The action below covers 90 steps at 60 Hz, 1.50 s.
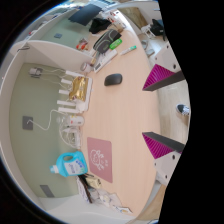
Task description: Arrange mouse
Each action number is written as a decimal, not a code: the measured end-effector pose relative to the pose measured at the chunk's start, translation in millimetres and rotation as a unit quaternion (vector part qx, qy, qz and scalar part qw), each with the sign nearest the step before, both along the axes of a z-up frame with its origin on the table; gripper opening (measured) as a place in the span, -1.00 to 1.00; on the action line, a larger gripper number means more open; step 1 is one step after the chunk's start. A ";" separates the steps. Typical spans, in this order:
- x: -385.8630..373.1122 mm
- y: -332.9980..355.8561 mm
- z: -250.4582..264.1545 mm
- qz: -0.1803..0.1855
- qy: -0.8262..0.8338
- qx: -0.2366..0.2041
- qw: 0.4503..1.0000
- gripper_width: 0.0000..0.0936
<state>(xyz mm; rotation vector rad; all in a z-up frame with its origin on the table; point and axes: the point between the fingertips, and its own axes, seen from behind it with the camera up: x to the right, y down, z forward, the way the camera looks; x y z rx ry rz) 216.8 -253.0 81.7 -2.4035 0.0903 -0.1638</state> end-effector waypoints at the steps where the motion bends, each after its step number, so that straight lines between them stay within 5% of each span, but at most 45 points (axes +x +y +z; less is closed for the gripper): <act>1: 11.5 2.5 -4.3 -0.007 -0.003 0.002 1.000 0.81; 10: 103.3 45.8 -34.8 -0.045 -0.027 0.030 0.998 0.81; 27: 176.1 165.9 -71.5 -0.047 0.007 0.082 0.996 0.77; 45: 191.8 205.6 -95.0 -0.039 0.022 0.078 0.996 0.03; 64: 194.4 207.1 -91.7 -0.048 -0.009 0.063 0.997 -0.23; 71: 198.5 219.6 -46.4 -0.067 -0.028 0.094 0.993 -0.23; 79: 172.3 252.3 65.6 -0.077 -0.044 0.172 0.981 -0.23; 90: 40.5 306.6 192.8 -0.024 -0.016 0.275 0.961 -0.23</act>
